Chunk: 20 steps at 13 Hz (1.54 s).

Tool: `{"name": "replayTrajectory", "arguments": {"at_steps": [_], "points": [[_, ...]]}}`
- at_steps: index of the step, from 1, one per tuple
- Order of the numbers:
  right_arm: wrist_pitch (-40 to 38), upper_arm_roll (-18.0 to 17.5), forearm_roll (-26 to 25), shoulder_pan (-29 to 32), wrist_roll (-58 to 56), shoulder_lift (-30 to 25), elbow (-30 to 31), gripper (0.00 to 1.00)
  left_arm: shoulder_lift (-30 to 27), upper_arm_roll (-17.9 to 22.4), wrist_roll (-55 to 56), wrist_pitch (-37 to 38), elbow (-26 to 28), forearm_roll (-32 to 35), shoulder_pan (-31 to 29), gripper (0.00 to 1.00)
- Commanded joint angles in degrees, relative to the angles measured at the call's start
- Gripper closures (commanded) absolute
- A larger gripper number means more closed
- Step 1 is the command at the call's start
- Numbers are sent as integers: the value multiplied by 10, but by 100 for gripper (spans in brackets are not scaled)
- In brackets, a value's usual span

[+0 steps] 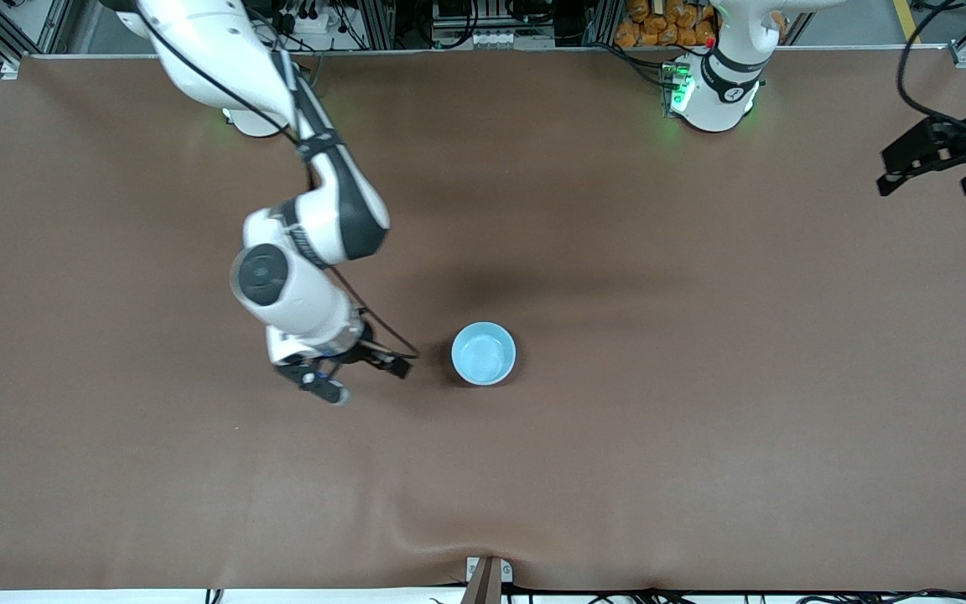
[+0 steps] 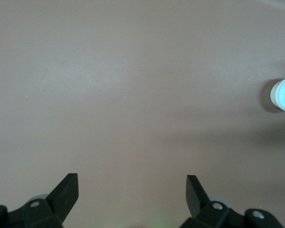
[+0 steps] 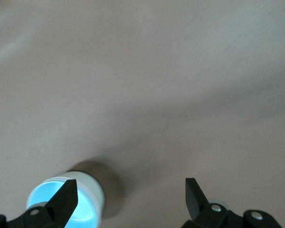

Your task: Stack pink and blue bowls on white bowl

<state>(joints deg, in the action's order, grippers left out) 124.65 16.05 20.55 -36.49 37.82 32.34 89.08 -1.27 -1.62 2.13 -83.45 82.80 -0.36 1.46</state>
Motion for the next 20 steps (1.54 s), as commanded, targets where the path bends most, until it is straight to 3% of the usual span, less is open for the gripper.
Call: {"name": "replayTrajectory", "arguments": {"at_steps": [1,4,7,11,14,16,17,18,20], "points": [[-52,24,-7,20,-82,-64,51,0,-14,8,-14,-6,14,1,0,0],[-71,69,-7,33,-196,-125,118,0,-14,9,-10,-4,16,7,0,0],[-90,141,-9,33,-300,-174,166,0,-9,8,-4,-10,35,7,5,0],[-140,224,-10,33,-397,-198,158,0,-11,7,-5,-23,45,8,6,0],[-218,254,-12,31,-403,-200,101,0,-9,7,-5,-25,46,8,7,0],[-276,247,-37,40,-396,-200,56,0,-8,6,1,-24,46,7,7,0],[-306,227,-47,60,-396,-201,31,0,-8,6,1,-24,45,8,7,0],[-337,185,-59,97,-394,-203,8,0,-8,5,2,-24,44,7,7,0],[-360,64,-113,191,-360,-237,-7,0,-7,0,8,-25,42,6,7,0]]}}
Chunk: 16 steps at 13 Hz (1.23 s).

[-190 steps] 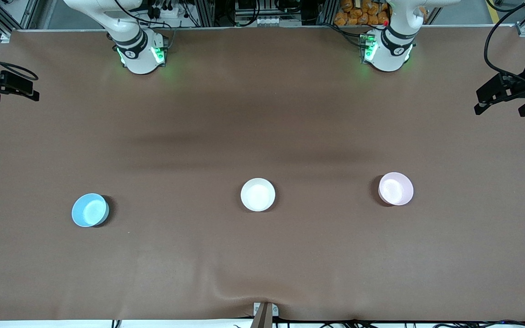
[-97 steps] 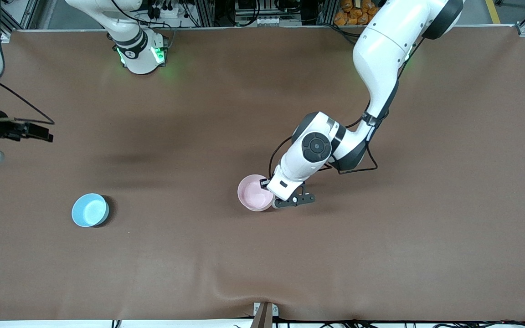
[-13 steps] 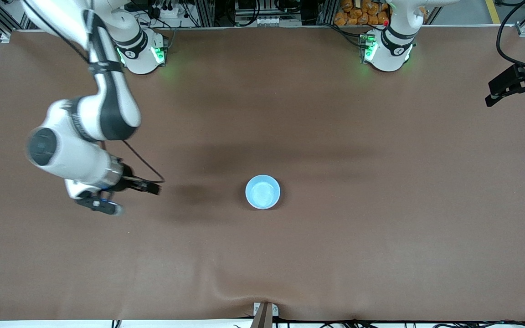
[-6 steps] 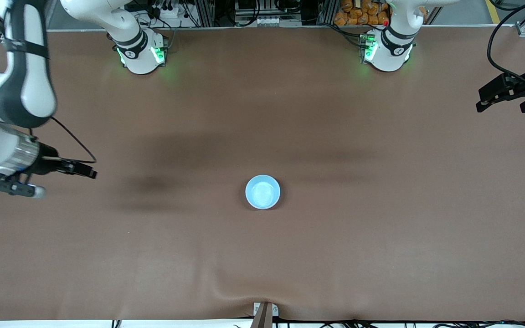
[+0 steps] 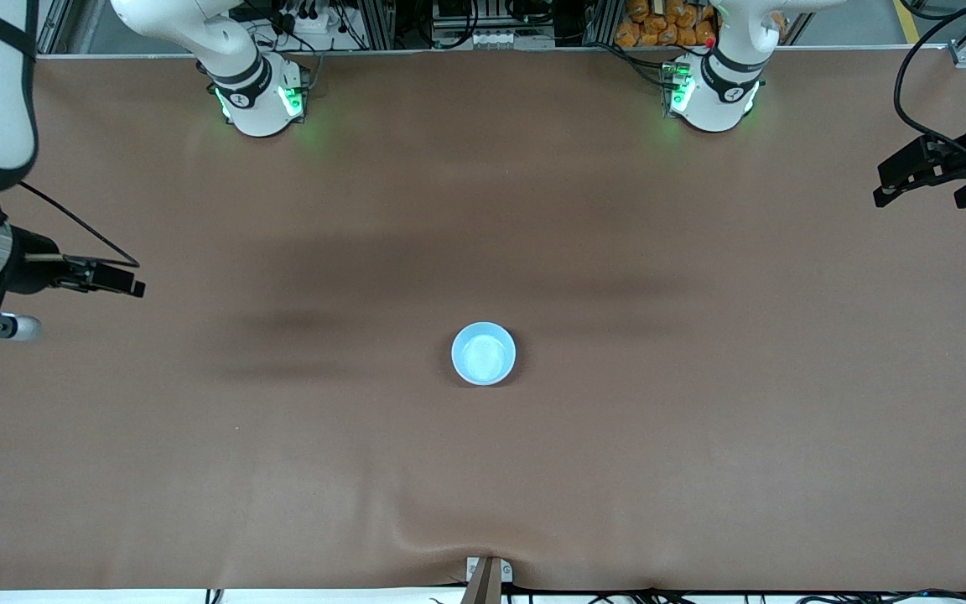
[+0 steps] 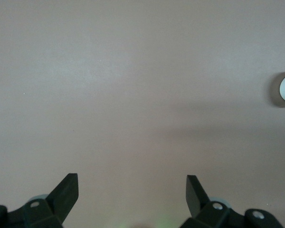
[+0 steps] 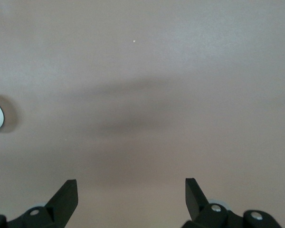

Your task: Stack pink and blue bowls on white bowl

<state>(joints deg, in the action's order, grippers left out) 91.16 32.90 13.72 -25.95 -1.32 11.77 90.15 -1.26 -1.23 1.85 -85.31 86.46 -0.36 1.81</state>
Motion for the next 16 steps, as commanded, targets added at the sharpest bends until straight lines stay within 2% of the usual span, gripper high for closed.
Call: {"name": "replayTrajectory", "arguments": {"at_steps": [1,3,4,7,12,16], "points": [[-26,-180,-76,139,52,-56,-14,0,-6,-4,10,-6,6,5,2,0],[-41,-314,-106,252,70,-90,-3,0,-5,-4,11,-3,6,4,2,0],[-48,-338,-107,278,70,-107,4,0,-6,-4,10,-3,6,3,2,0],[-67,-334,-108,277,68,-134,6,0,-6,-4,7,-2,4,2,2,0],[-66,-305,-113,253,61,-134,2,0,-3,-4,8,-2,4,2,1,0],[-65,-305,-117,253,60,-133,3,0,0,-4,7,-2,1,2,3,0]]}}
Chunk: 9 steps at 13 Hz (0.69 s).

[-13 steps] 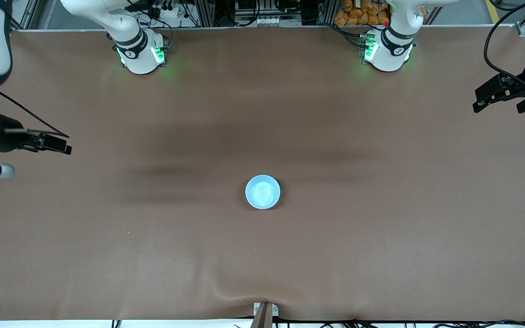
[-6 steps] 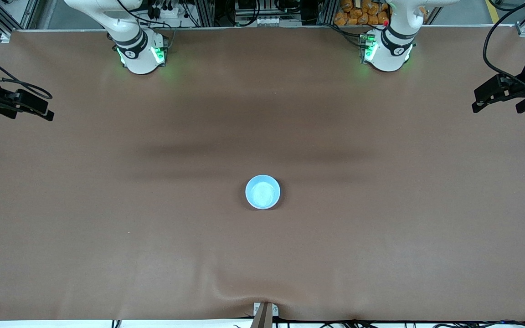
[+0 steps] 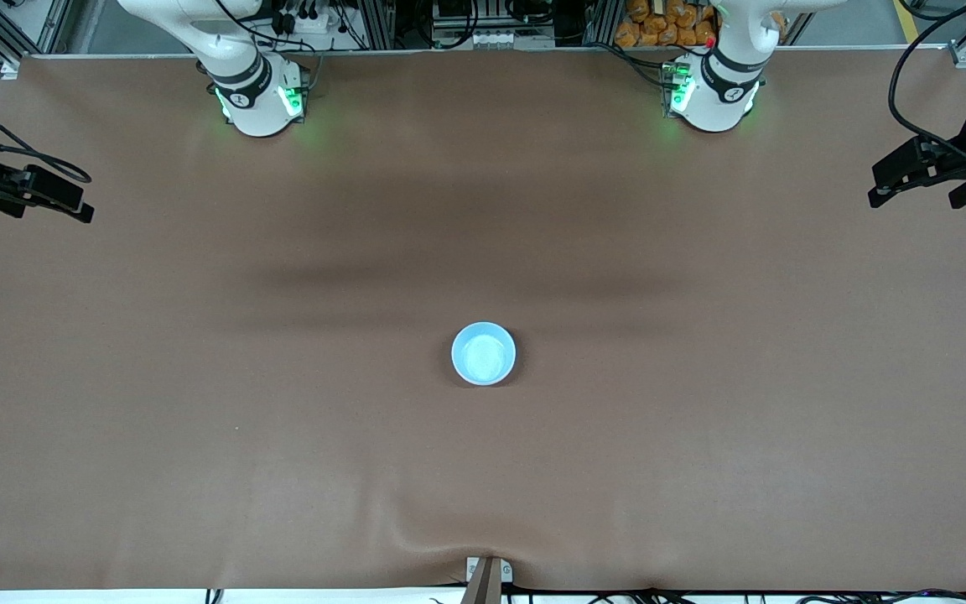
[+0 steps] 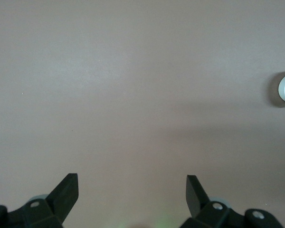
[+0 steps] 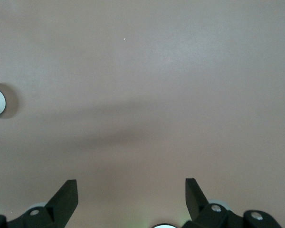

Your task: Stack pink and blue bowls on white bowl

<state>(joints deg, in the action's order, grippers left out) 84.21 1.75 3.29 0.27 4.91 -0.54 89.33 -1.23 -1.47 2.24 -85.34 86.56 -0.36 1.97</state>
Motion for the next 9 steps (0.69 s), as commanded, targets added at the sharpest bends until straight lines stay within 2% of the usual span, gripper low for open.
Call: {"name": "replayTrajectory", "arguments": {"at_steps": [1,3,9], "points": [[4,6,-16,-8,-3,-9,11,0,0,-1,3,-2,0,2,1,0],[5,4,-44,-12,-3,-8,9,0,0,-1,4,-2,0,2,3,0],[-1,3,-45,-11,-2,-9,9,0,1,-2,2,-2,0,2,2,0]]}}
